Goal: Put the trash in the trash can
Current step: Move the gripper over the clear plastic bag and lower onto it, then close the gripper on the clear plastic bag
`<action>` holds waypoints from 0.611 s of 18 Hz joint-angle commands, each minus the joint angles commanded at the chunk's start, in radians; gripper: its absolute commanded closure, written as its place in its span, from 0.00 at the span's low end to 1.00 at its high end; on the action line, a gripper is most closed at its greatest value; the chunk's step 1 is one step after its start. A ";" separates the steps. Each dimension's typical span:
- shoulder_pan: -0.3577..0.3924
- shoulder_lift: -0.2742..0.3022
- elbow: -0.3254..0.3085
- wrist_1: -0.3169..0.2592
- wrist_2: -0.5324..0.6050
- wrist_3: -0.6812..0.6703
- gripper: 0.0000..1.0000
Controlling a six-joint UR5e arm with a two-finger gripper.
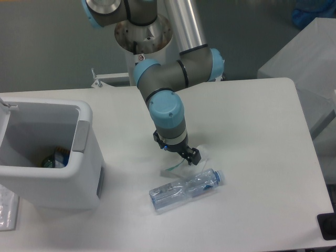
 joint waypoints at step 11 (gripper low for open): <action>0.012 0.052 0.064 -0.110 -0.061 0.064 1.00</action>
